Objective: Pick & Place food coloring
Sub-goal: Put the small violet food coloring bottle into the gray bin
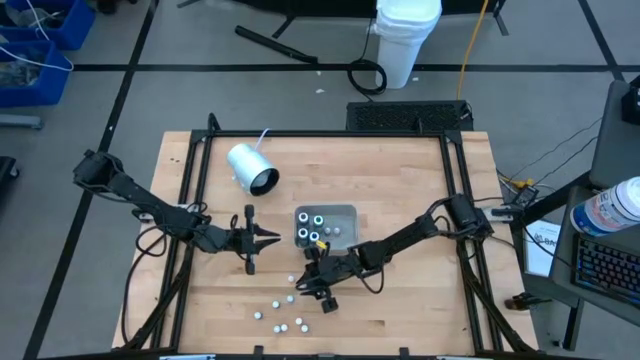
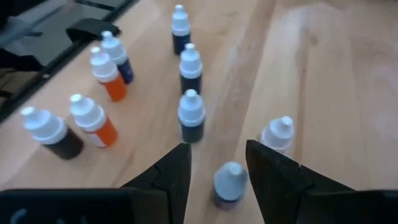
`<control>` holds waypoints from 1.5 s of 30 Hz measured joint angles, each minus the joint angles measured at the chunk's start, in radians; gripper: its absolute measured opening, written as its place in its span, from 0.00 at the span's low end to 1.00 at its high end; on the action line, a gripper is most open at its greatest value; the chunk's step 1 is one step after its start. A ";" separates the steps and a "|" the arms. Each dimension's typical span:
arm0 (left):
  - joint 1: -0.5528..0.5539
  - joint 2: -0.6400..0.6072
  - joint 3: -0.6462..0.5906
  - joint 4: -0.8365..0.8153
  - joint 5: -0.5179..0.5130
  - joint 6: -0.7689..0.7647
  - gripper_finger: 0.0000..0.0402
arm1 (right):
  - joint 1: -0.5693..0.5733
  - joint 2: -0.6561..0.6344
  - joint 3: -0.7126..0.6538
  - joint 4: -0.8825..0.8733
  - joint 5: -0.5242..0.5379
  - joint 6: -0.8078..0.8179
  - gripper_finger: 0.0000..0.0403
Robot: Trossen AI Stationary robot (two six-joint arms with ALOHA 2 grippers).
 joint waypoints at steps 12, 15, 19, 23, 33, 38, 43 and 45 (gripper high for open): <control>0.000 0.000 0.000 -0.002 -0.001 0.002 0.12 | -0.001 -0.001 0.000 -0.071 0.043 -0.002 0.36; 0.000 0.000 0.000 -0.001 -0.001 0.002 0.12 | 0.003 -0.001 0.000 -0.053 0.043 -0.008 0.36; 0.000 0.000 0.000 -0.001 -0.001 0.002 0.12 | 0.004 -0.002 0.000 -0.060 0.043 -0.008 0.35; 0.000 0.000 0.000 -0.001 -0.001 0.002 0.12 | 0.003 -0.002 0.000 -0.073 0.041 -0.008 0.30; 0.000 0.000 0.000 -0.001 -0.002 0.008 0.12 | 0.002 -0.002 0.000 -0.069 0.015 -0.008 0.12; 0.000 0.000 0.000 -0.001 -0.002 0.008 0.12 | 0.002 -0.002 0.000 -0.056 0.005 -0.008 0.11; 0.000 0.000 0.000 -0.001 -0.002 0.007 0.12 | 0.002 -0.016 0.000 -0.056 0.014 -0.032 0.12; 0.000 0.000 0.000 -0.001 -0.002 0.007 0.12 | 0.002 -0.051 0.000 -0.068 0.017 -0.056 0.12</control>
